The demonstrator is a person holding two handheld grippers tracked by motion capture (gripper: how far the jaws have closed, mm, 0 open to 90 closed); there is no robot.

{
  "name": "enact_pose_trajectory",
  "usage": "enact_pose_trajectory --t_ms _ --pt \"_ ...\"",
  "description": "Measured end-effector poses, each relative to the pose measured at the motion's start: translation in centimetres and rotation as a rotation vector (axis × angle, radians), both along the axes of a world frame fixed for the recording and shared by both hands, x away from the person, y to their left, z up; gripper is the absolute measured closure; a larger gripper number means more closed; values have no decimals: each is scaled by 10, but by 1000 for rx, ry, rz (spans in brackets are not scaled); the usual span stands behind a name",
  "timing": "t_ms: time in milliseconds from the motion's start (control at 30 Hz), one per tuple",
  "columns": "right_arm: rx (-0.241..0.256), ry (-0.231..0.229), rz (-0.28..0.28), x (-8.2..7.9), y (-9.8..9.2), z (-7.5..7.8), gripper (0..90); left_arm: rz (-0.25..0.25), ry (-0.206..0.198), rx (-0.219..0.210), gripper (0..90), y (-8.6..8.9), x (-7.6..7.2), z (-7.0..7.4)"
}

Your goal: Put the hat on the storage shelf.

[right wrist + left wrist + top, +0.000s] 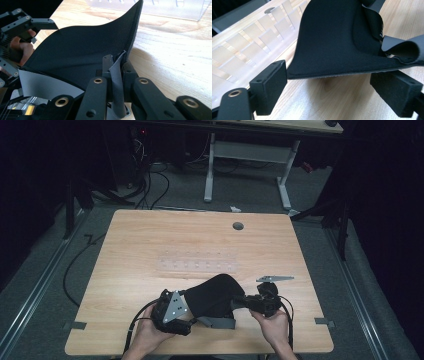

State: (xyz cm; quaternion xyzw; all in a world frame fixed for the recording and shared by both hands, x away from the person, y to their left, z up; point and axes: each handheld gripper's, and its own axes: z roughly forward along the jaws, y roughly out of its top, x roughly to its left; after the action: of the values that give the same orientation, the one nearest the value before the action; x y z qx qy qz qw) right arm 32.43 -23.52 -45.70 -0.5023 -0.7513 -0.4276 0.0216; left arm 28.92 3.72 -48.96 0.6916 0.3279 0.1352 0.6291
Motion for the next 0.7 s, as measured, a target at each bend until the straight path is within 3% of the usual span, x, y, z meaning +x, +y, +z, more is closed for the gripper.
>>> enact_pose_trajectory --t_ms 433,700 --pt "-18 4 0 5 6 8 852 -35 1 13 156 -3 -3 0" --pt "19 -10 1 5 6 9 852 -38 -27 14 355 -4 -6 -1"
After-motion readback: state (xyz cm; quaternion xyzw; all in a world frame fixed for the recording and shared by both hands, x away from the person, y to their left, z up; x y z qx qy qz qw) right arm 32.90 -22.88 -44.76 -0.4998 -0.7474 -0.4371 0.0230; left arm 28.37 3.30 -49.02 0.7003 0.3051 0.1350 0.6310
